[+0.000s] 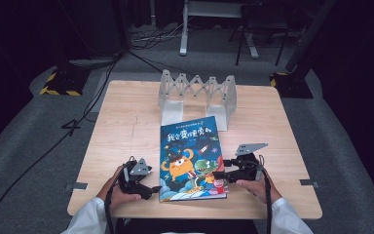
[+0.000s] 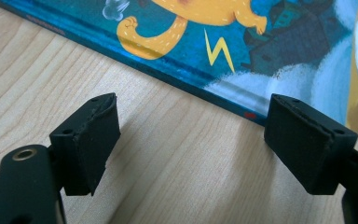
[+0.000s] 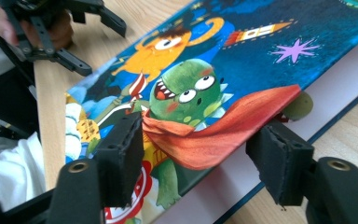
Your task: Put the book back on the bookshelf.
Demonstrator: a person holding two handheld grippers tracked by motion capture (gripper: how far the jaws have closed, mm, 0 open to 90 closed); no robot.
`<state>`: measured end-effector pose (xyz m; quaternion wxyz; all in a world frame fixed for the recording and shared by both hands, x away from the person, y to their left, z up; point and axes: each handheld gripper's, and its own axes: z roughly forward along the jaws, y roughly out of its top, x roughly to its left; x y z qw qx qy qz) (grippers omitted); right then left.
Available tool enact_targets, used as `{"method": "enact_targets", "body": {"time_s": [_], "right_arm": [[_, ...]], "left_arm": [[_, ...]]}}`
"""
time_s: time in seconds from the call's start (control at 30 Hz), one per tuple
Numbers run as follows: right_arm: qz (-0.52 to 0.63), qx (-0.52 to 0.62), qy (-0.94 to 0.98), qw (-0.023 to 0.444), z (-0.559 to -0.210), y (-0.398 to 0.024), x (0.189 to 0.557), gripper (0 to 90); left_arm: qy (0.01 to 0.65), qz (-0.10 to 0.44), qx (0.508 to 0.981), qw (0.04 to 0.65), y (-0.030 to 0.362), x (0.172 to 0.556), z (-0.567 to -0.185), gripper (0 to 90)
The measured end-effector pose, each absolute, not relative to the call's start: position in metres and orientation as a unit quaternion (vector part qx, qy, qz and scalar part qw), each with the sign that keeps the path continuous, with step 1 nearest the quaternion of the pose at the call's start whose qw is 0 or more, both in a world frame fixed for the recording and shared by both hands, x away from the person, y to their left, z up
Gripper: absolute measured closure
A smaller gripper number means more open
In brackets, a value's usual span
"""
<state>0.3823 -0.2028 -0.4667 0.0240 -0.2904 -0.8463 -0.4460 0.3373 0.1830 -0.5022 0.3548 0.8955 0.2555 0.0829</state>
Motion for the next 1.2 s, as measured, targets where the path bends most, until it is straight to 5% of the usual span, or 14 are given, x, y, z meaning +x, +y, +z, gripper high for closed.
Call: {"method": "enact_targets", "body": {"time_s": [0.3, 0.53, 1.2], "right_arm": [[-0.437, -0.273, -0.853, 0.079, -0.467, -0.185, 0.408, 34.0], [-0.481, -0.27, -0.828, 0.1, -0.467, -0.182, 0.41, 51.1], [-0.524, -0.196, -0.829, 0.007, -0.451, -0.186, 0.372, 53.9]], "left_arm": [[0.252, 0.09, 0.895, 0.356, 0.182, 0.337, -0.503, 18.1], [0.263, 0.094, 0.891, 0.357, 0.182, 0.338, -0.504, 15.3], [0.314, 0.037, 0.863, 0.393, 0.18, 0.37, -0.493, 16.2]]}}
